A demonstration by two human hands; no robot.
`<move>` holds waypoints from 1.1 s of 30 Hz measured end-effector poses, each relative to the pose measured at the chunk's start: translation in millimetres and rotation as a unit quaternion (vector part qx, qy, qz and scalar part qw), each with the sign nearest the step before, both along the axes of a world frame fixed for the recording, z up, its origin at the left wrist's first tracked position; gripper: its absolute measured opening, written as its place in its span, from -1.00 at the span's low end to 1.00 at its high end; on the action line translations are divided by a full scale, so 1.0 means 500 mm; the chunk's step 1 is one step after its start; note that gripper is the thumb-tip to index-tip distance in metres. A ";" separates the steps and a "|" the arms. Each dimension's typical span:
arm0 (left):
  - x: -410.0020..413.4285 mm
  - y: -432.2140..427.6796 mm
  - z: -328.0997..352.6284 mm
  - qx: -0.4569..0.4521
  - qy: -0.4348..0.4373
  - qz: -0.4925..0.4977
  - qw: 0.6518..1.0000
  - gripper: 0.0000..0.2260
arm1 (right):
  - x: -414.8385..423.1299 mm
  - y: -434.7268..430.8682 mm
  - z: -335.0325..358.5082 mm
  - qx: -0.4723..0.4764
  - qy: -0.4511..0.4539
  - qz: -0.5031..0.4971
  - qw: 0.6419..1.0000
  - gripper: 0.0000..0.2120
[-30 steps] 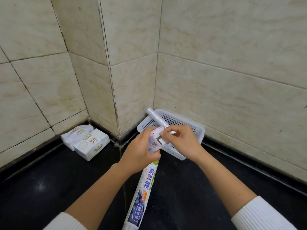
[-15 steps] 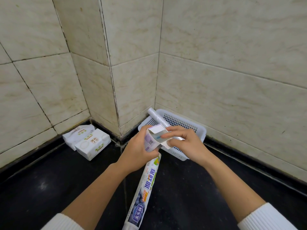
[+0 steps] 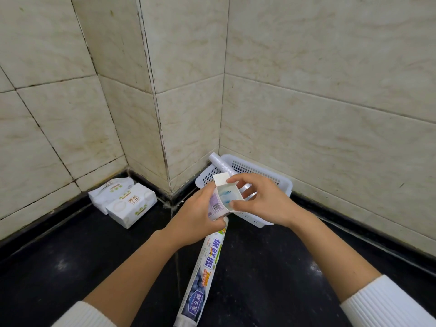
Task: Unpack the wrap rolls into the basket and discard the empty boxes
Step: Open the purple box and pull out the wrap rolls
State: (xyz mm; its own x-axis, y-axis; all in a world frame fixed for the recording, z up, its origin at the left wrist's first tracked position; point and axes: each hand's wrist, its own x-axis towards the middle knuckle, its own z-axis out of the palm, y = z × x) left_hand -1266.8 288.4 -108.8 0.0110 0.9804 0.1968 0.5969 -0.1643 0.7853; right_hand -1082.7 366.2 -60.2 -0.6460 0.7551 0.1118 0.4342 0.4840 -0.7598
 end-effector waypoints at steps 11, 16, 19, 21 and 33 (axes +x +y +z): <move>0.003 -0.005 0.011 0.060 0.064 -0.001 0.996 -0.04 | 0.002 0.006 0.011 -0.038 0.019 0.015 0.999 -0.61; -0.002 -0.006 0.011 0.046 0.054 0.003 0.997 -0.15 | 0.011 0.013 0.007 -0.079 0.026 0.032 0.996 -0.65; -0.003 -0.007 0.014 0.038 0.083 -0.002 0.996 -0.18 | 0.017 0.016 0.016 -0.093 -0.017 0.043 0.995 -0.70; -0.006 -0.005 0.015 0.052 0.117 -0.015 0.992 -0.19 | 0.019 0.020 0.023 -0.091 -0.052 0.051 0.993 -0.67; -0.011 0.013 0.030 0.073 0.192 -0.051 0.977 -0.22 | -0.006 -0.003 -0.023 0.129 -0.099 0.016 0.987 -0.78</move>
State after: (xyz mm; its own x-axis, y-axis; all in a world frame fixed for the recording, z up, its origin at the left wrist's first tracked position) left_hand -1272.2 294.8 -93.7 0.2070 0.9323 0.2966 0.8182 -0.3312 0.4699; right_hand -1085.6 364.7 -71.5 -0.6978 0.6963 0.1679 0.5423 0.6668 -0.5111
